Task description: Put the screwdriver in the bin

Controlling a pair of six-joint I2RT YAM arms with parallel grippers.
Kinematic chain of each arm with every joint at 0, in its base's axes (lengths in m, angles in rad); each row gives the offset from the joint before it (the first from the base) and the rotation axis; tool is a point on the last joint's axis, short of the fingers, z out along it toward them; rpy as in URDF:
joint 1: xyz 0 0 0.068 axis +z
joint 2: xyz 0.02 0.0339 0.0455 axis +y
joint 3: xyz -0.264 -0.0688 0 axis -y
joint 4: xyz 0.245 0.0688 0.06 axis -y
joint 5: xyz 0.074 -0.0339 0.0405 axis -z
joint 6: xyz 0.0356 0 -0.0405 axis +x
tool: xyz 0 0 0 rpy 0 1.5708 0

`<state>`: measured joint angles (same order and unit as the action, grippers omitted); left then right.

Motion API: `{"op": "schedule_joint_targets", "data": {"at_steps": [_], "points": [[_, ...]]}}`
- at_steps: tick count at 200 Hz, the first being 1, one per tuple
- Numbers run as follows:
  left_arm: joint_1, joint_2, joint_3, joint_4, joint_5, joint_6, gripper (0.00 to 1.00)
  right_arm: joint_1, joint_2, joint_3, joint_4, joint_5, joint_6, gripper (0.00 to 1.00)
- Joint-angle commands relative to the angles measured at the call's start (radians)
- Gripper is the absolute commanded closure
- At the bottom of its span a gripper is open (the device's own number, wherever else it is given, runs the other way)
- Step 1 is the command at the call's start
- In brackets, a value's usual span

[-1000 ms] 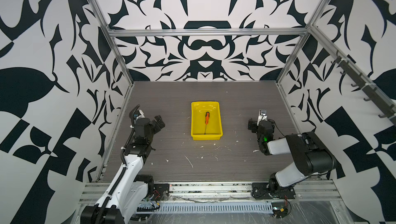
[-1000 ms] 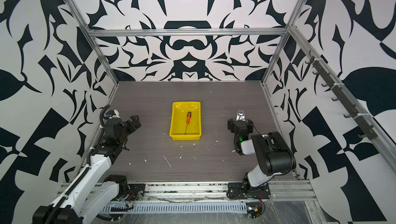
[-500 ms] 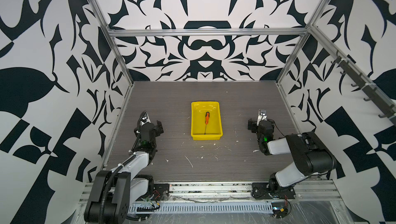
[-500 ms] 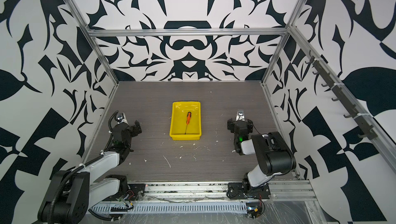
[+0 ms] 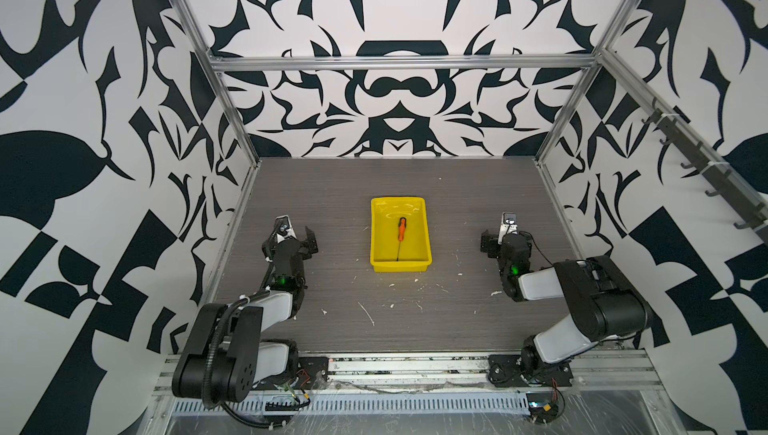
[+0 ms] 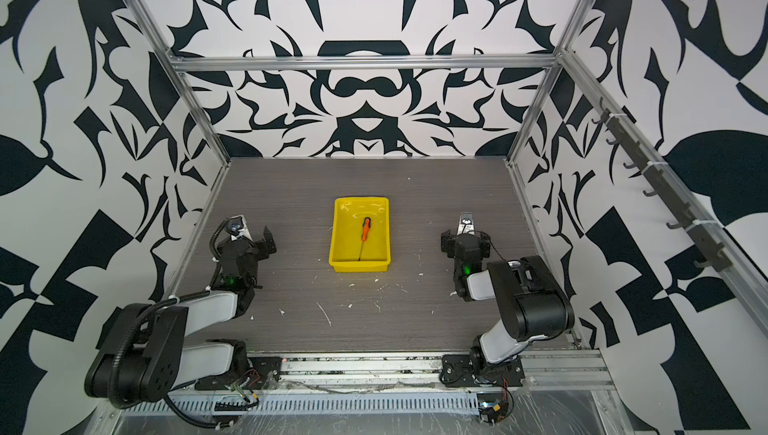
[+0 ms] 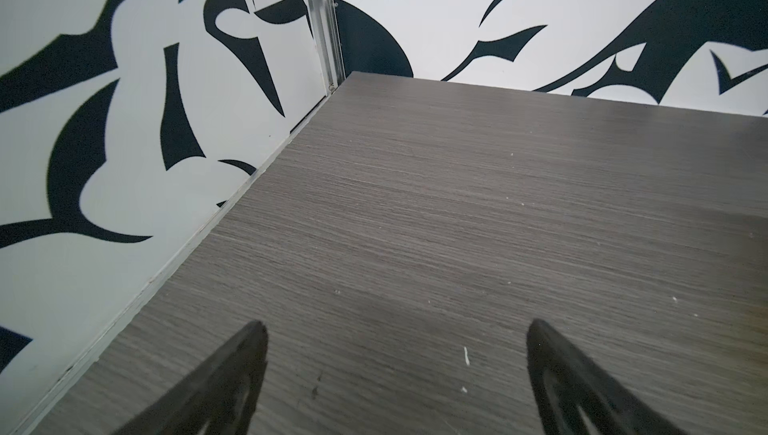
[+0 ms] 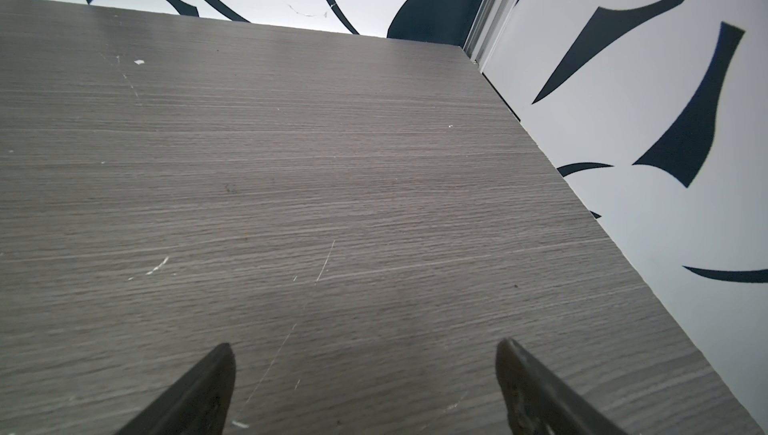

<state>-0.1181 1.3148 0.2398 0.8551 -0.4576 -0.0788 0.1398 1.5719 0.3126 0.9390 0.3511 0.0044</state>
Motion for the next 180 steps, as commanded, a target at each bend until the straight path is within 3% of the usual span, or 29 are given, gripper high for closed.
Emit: {"op": "schedule_joint_targets", "data": {"at_steps": [1, 70, 94, 123, 163, 180], "points": [[0.001, 0.038, 0.02, 0.097, -0.007, 0.039, 0.0, -0.001, -0.011, 0.026, 0.019, -0.001, -0.003, 0.0], [0.011, 0.335, -0.045, 0.553, 0.016, 0.093, 0.0, 0.0, -0.01, 0.028, 0.017, -0.01, -0.008, 0.0], [0.018, 0.273, 0.009, 0.356, 0.012, 0.072, 0.0, 0.0, -0.01, 0.029, 0.014, -0.009, -0.008, 0.0], [0.085, 0.251, 0.097, 0.15, 0.114, 0.022, 0.0, -0.001, -0.01, 0.029, 0.015, -0.01, -0.008, 0.0], [0.088, 0.249, 0.098, 0.147, 0.12, 0.021, 0.0, -0.002, -0.008, 0.026, 0.019, -0.012, -0.004, 0.0], [0.09, 0.249, 0.098, 0.145, 0.12, 0.021, 0.0, -0.001, -0.005, 0.033, 0.014, -0.07, -0.018, 0.0]]}}
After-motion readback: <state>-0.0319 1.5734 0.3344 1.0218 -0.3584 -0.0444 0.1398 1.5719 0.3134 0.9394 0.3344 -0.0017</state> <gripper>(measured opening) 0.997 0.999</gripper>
